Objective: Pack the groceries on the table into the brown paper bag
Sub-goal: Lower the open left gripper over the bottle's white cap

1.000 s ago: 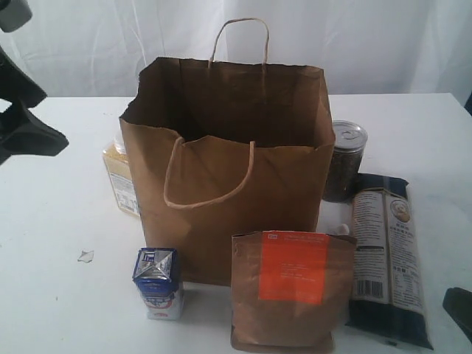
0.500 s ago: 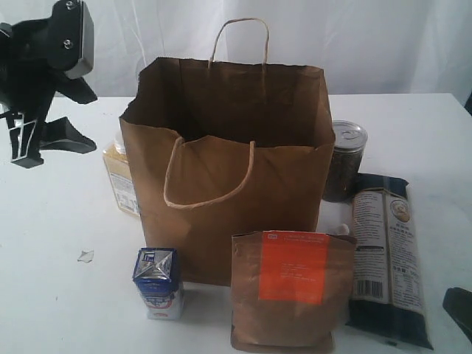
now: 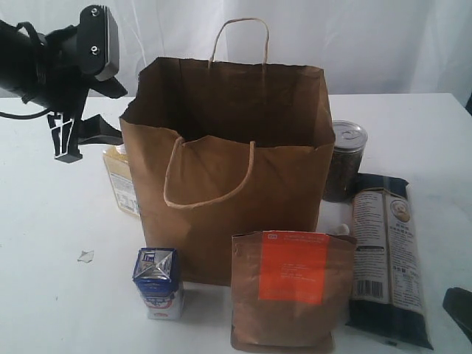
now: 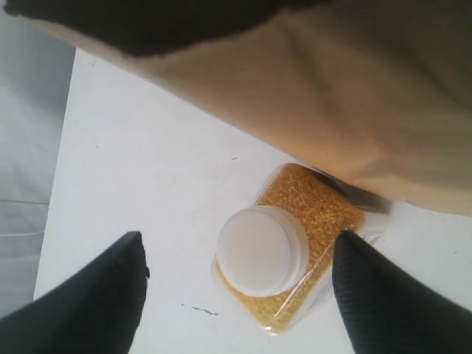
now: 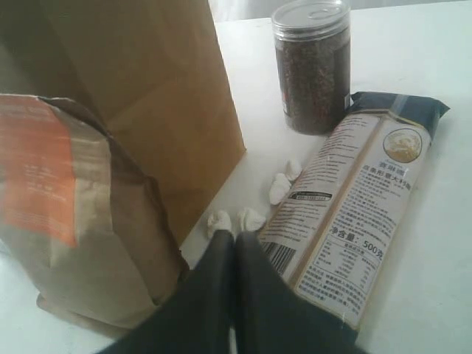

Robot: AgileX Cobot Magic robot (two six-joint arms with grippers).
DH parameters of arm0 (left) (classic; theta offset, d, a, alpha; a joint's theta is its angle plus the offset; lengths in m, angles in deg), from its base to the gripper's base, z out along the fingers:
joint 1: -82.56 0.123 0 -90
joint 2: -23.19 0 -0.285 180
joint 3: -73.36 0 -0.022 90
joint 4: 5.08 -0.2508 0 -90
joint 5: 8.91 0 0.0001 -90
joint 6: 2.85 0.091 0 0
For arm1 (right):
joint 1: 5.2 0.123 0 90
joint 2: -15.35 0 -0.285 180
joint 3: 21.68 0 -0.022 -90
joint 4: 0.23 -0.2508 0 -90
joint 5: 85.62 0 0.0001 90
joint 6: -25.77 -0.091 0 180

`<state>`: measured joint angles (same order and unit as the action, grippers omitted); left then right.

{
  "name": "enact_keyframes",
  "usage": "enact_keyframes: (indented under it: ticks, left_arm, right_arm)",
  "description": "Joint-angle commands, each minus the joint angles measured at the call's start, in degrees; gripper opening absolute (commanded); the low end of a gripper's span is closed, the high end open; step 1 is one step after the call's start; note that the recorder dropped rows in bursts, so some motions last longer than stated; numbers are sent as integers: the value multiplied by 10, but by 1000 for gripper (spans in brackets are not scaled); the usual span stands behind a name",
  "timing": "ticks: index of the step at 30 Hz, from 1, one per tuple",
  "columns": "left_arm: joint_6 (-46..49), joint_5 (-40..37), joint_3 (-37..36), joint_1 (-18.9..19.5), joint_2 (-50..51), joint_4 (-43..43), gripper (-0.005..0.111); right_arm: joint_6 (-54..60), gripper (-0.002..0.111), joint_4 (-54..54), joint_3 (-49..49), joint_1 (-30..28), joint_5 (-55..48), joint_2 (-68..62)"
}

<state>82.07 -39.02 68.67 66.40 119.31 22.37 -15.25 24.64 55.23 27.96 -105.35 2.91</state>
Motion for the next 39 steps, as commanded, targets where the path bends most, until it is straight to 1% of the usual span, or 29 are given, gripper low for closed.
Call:
enact_keyframes:
  ticks: [1,5,8,14,19,21,28,36,38,39]
  left_arm:
    - [6,1,2,2,1,21,76]
    - [6,4,2,2,1,21,88]
    - [6,4,-1,2,1,37,93]
    - [38,13,-21,2,5,38,93]
    - [40,23,-22,2,22,38,93]
    - [56,28,-22,2,30,41,93]
    - [127,44,-22,2,56,96,93]
    - [130,58,-22,2,88,98,93]
    - [130,55,-22,2,97,107,92]
    - [130,51,-22,2,99,113,90]
  right_arm:
    - [3,0,6,3,-2,1,2]
    - [3,0,6,3,-2,1,2]
    - [3,0,6,3,-2,1,2]
    - [3,0,6,3,-2,1,2]
    - [3,0,6,3,-2,1,2]
    - [3,0,6,3,-2,1,2]
    - [3,0,6,3,-2,1,2]
    - [3,0,6,3,-2,1,2]
    - [3,0,6,3,-2,1,2]
    - [3,0,6,3,-2,1,2]
